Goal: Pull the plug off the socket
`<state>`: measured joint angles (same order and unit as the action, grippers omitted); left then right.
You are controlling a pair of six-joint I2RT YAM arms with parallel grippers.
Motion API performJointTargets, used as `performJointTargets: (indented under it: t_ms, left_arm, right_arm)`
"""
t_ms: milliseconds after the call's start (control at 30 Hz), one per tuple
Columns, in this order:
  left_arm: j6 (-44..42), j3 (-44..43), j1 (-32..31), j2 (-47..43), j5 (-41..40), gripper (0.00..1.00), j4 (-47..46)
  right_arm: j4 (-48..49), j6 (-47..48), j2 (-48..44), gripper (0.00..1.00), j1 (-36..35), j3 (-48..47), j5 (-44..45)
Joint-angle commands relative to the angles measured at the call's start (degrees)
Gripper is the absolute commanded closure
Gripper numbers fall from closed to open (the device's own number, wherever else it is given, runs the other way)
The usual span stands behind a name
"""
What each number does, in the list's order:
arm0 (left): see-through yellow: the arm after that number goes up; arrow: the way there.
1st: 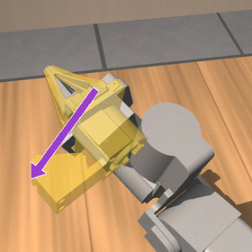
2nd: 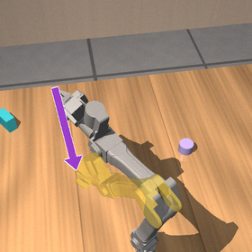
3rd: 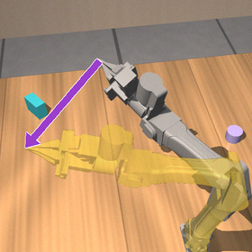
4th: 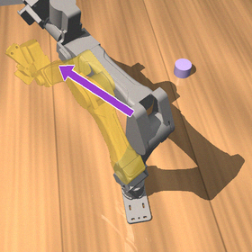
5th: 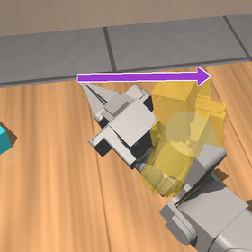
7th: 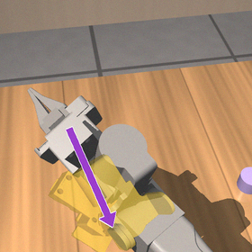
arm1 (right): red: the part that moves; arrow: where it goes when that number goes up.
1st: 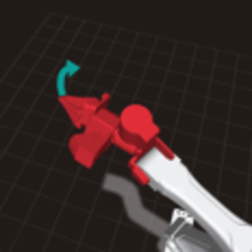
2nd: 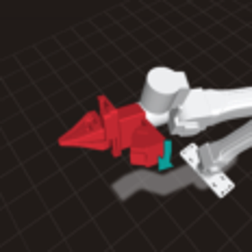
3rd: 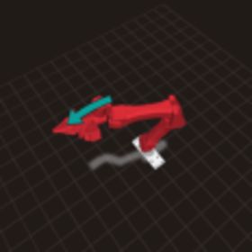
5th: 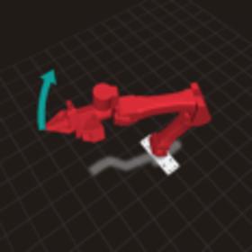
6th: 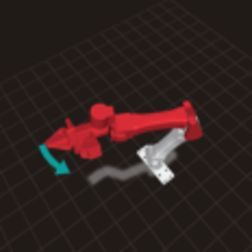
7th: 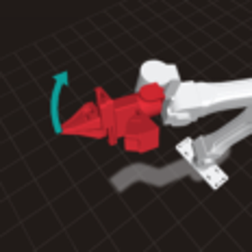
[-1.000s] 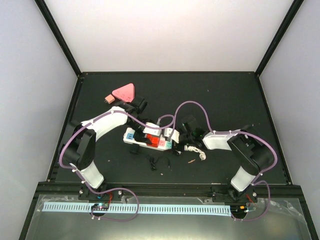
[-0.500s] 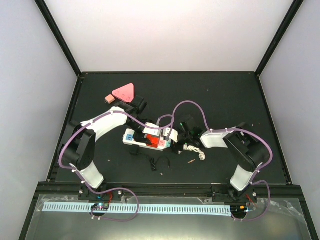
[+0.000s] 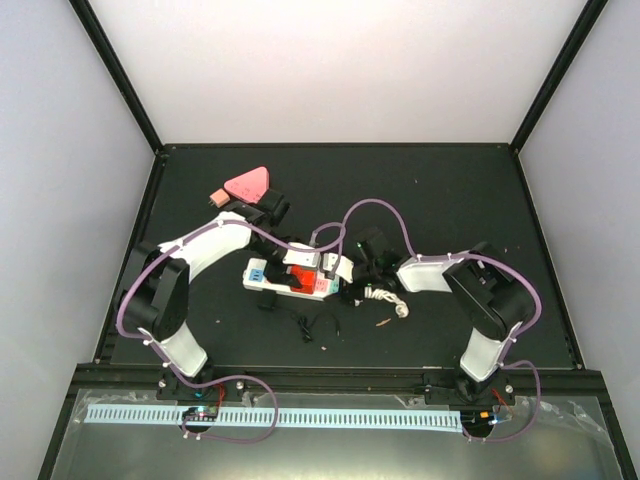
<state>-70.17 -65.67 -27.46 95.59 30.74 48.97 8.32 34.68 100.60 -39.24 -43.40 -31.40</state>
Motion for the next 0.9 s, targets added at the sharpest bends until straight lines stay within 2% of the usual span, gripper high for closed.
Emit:
performJointTargets:
  t_ms: [0, 167, 500, 733, 867]
  left_arm:
    - [0.5, -3.5, 0.3, -3.4, 9.0, 0.72, 3.8]
    - [-0.3, -3.8, 0.9, -3.9, 8.0, 0.74, 5.0]
    - [-2.4, -5.5, 4.2, -6.8, 6.3, 0.76, 9.2]
    - [-2.4, -9.8, 10.9, -9.6, 5.9, 0.76, 12.9]
    - [-3.3, -12.6, 15.8, -11.6, 2.4, 0.76, 14.3]
  right_arm:
    - [-1.7, 0.8, 2.2, 0.76, 0.0, -1.8, 2.9]
    - [-2.8, 0.6, 2.9, 0.83, -0.1, -2.7, 3.2]
    - [-3.4, 0.8, 3.1, 0.82, 0.0, -2.9, 2.8]
    - [-3.2, 0.7, 2.9, 0.81, 0.0, -2.7, 2.7]
    - [-3.3, 0.8, 2.9, 0.81, 0.0, -2.8, 2.7]
